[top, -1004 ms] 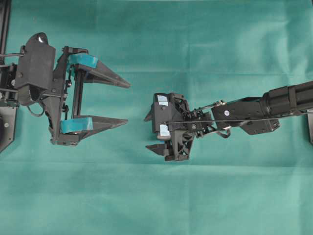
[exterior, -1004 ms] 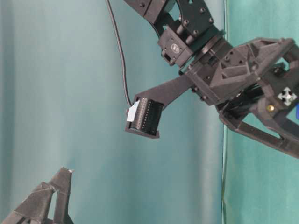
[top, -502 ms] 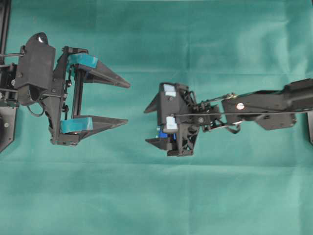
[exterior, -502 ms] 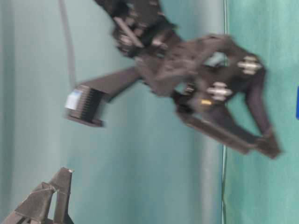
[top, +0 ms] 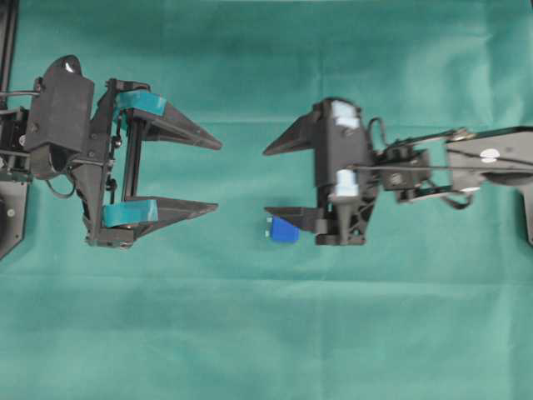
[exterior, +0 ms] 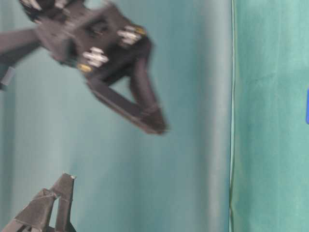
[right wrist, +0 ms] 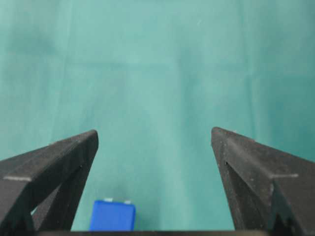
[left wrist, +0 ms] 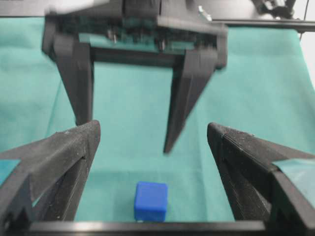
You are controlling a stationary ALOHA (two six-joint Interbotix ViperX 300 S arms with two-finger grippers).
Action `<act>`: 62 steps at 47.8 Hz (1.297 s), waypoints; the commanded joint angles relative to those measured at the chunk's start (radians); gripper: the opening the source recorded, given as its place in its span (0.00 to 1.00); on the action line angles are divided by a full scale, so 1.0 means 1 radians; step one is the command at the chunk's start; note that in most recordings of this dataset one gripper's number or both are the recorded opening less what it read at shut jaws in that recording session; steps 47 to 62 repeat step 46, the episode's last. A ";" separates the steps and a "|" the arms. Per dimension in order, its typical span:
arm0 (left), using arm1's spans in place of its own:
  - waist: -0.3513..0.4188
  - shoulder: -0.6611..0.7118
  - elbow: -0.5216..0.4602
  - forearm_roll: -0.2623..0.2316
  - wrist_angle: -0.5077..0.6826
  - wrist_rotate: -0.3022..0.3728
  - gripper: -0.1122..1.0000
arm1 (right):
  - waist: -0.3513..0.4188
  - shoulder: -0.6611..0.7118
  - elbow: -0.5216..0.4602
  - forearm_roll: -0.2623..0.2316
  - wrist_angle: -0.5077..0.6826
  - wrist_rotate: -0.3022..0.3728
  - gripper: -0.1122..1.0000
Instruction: Handover the blue block to the right arm after grasping it with the left arm, then place it in the designated position.
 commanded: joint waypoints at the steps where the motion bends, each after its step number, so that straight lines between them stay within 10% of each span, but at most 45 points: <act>1: -0.003 -0.009 -0.020 0.000 -0.005 0.002 0.98 | 0.005 -0.064 -0.023 -0.009 0.008 -0.002 0.92; 62: -0.003 -0.011 -0.020 0.000 -0.005 0.003 0.98 | 0.014 -0.221 -0.009 -0.041 0.064 0.000 0.92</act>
